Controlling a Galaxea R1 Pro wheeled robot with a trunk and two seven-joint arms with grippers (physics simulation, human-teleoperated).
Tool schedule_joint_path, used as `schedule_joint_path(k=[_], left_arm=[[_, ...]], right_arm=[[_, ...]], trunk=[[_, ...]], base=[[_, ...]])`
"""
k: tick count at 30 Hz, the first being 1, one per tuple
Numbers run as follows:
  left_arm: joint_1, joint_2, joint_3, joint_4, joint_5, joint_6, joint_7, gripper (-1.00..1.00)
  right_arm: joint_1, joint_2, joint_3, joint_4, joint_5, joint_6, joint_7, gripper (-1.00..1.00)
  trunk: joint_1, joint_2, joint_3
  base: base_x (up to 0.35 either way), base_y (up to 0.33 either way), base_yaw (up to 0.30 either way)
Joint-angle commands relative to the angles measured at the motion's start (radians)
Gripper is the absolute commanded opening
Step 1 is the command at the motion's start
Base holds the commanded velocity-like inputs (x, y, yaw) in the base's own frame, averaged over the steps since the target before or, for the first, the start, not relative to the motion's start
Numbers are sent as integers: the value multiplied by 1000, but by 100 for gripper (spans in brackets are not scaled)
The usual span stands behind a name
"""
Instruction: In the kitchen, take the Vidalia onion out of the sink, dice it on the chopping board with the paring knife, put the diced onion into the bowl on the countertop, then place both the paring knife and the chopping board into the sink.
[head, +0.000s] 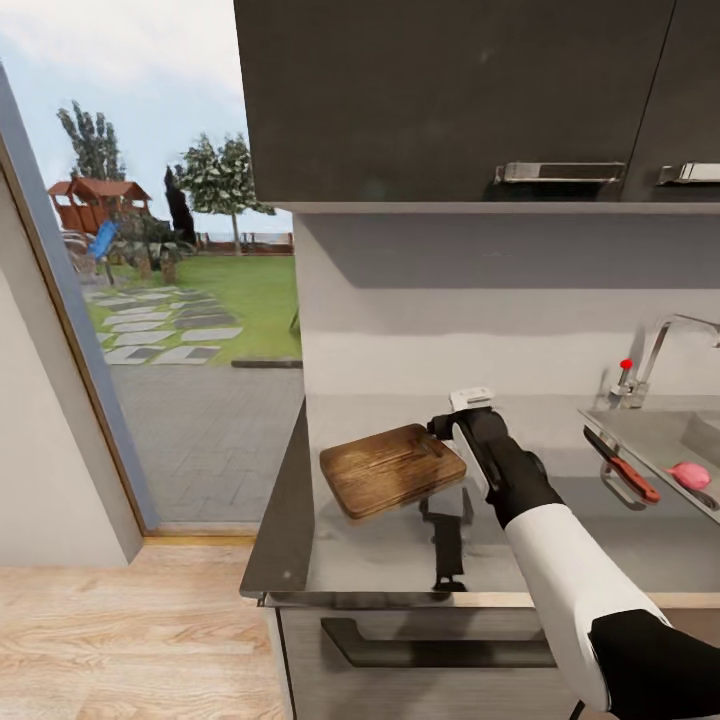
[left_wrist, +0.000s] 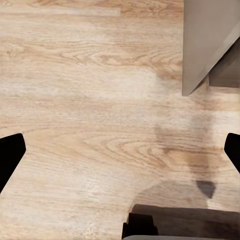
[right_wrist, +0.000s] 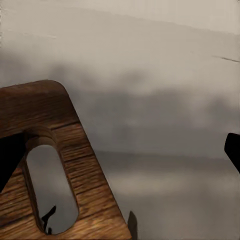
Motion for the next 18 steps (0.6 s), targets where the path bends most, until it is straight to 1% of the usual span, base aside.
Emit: schedule_joint_path(k=[1,18], left_arm=[[-1,0,1,1,2,-3,0,100],[-1,0,1,1,2,-3,0,100]], right_arm=[[-1,0,4,-1,0,5,-4,100],[-1,-5,8,-1,0,6,-2,100]], trunk=[[0,-1,-1],[0,-1,-1]], base=[[0,0,0],[0,0,0]])
